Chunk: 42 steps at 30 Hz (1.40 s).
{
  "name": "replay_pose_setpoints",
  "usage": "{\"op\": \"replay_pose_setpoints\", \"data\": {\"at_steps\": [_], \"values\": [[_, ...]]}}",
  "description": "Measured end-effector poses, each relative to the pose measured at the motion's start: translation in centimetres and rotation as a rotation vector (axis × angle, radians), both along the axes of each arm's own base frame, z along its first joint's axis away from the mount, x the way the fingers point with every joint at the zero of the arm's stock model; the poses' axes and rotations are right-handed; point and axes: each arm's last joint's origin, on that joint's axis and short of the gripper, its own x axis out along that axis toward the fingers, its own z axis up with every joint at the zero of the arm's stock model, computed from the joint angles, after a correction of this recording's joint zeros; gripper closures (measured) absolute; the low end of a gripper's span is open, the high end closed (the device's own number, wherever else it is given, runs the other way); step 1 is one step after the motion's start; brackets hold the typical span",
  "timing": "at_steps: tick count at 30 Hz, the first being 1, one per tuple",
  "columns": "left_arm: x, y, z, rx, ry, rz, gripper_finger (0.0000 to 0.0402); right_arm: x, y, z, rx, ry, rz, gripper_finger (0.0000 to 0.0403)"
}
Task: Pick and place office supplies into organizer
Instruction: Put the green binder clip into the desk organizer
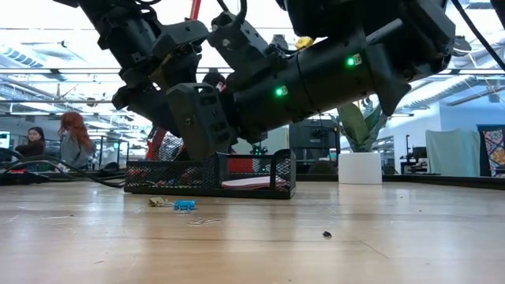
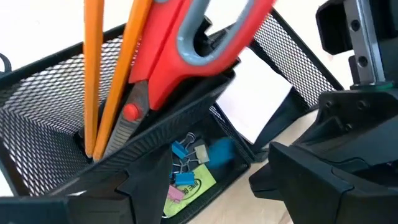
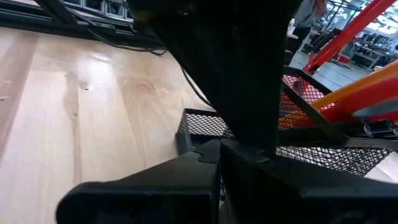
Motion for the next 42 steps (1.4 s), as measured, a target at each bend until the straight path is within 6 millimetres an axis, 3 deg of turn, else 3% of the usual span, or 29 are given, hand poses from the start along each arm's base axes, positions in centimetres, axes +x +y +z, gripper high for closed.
{"op": "replay_pose_setpoints", "data": {"at_steps": [10, 15, 23, 27, 32, 36, 42], "values": [[-0.1, -0.3, 0.0, 0.020, -0.001, -0.012, 0.0131, 0.0, 0.0, 0.1, 0.002, -0.005, 0.005, 0.0399], [0.3, -0.7, 0.4, 0.045, -0.034, -0.123, 0.0131, -0.2, 0.9, 0.1, -0.021, 0.019, 0.078, 0.0399], [0.1, -2.3, 4.3, 0.136, -0.131, -0.284, 0.0131, 0.1, 3.3, 1.4, -0.098, 0.045, 0.180, 0.0399], [-0.7, -3.3, 6.1, 0.233, -0.059, -0.377, 0.0131, 0.1, 4.1, 2.5, -0.094, 0.072, 0.260, 0.0399], [-3.7, -4.7, 7.6, 0.386, 0.069, -0.411, 0.0131, -1.6, 5.0, 4.7, -0.130, 0.056, 0.296, 0.0399], [-6.3, -5.2, 7.4, 0.464, 0.118, -0.340, 0.0143, -3.9, 4.5, 6.1, -0.147, 0.048, 0.243, 0.0399], [-9.0, -6.1, 3.7, 0.491, 0.152, -0.329, 0.0236, -8.3, 1.5, 6.9, -0.115, 0.017, 0.079, 0.0399]]}}
